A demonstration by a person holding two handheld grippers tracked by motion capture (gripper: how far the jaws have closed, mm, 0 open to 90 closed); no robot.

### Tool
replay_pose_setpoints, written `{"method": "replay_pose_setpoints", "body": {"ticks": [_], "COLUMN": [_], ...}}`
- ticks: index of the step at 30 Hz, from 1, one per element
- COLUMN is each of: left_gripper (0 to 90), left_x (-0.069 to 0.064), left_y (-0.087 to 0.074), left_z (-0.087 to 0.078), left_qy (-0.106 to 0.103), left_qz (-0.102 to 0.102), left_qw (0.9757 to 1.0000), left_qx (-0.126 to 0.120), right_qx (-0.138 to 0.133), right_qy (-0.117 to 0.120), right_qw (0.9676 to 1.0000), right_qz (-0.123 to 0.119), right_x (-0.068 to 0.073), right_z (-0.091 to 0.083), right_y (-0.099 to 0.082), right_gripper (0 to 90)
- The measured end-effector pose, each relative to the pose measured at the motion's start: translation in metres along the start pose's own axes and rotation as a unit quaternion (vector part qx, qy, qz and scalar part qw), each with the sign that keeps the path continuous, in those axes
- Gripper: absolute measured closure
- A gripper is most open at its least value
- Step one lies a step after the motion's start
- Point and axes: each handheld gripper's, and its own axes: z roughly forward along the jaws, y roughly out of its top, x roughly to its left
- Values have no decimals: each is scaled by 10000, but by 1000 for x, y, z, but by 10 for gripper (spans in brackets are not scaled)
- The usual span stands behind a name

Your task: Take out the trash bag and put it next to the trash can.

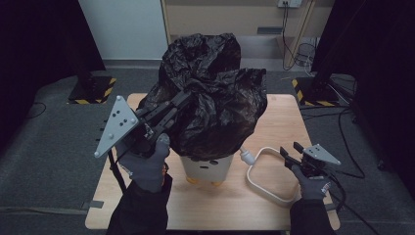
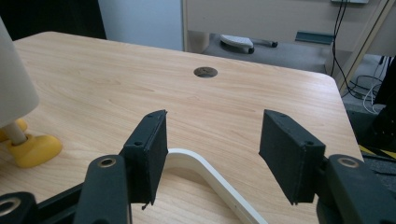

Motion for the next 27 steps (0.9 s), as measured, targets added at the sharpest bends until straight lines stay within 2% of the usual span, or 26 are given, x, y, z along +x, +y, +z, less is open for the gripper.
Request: {"method": "replay_pose_setpoints", "body": {"ticks": [5, 14, 27], "left_gripper": [896, 896, 897], "left_x": [3, 4, 13], "left_y": [8, 18, 33], "left_z": [-3, -5, 0], "left_qy": [47, 111, 225], "left_qz": [19, 57, 138], "left_qw": [9999, 9995, 9986], "left_qx": [-120, -298, -451], "right_qx": [125, 185, 246], "right_qy": [-39, -85, -87], "right_qw": [9999, 9998, 9996], "right_qz": [66, 90, 106], "right_x": [-2, -4, -6], "right_z": [0, 1, 2], "right_y": [-4, -8, -9], "right_gripper": [420, 425, 431]}}
